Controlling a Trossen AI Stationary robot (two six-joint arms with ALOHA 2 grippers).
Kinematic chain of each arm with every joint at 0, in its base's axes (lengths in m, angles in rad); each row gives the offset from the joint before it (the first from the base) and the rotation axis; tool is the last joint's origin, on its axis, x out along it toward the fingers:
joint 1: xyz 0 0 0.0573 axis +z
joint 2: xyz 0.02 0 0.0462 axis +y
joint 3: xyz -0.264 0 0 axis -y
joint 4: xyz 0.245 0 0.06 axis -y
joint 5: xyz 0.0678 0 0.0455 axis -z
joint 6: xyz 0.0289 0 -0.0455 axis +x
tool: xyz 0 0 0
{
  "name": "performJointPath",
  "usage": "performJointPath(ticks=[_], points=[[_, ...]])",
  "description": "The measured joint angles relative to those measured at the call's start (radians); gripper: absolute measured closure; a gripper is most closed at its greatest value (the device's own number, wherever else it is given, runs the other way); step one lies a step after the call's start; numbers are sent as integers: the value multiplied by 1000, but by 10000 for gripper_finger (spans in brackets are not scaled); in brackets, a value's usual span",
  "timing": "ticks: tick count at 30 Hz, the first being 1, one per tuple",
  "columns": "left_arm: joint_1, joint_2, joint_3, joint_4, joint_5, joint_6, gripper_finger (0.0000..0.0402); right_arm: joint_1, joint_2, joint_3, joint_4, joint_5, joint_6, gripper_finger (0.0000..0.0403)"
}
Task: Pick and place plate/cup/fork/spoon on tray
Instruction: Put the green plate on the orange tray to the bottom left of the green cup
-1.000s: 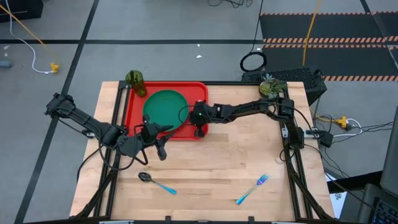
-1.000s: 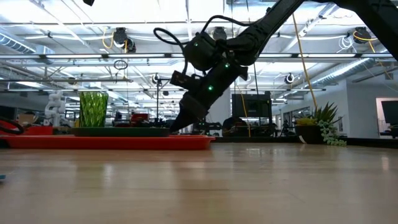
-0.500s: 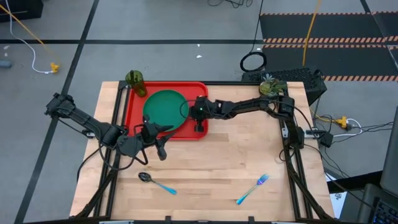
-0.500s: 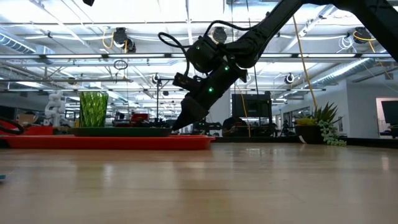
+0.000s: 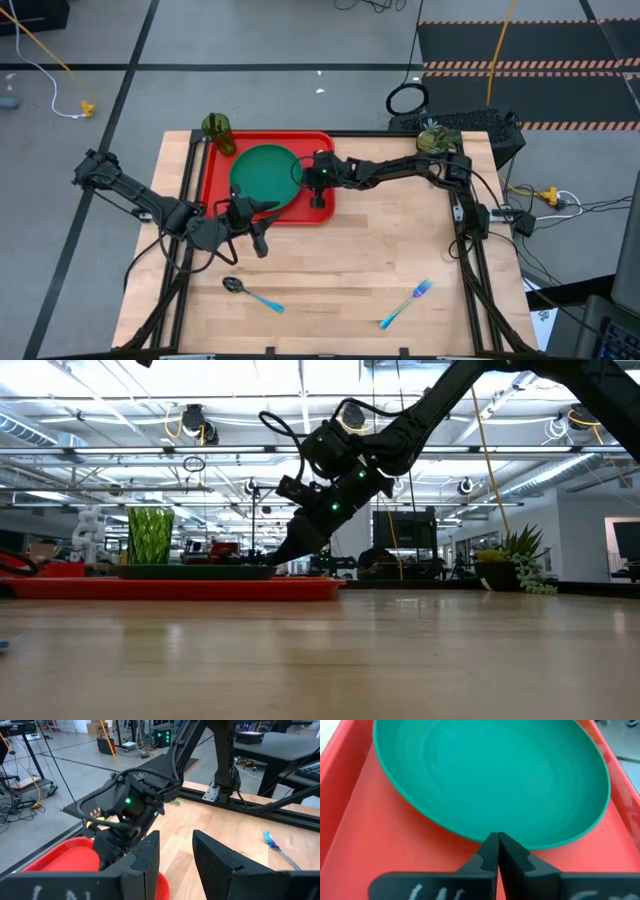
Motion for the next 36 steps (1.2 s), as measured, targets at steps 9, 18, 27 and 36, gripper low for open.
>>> performJointPath(ticks=[9,18,27,36], points=[[0,0,0,31,9,47,282,3,-1,0,38,0,15,403],[-3,0,0,31,22,53,282,-7,-19,0,-38,84,-7,403],[-3,3,0,30,23,52,282,-21,8,0,-15,72,16,403],[-3,3,0,37,22,53,282,-20,65,0,115,25,56,403]])
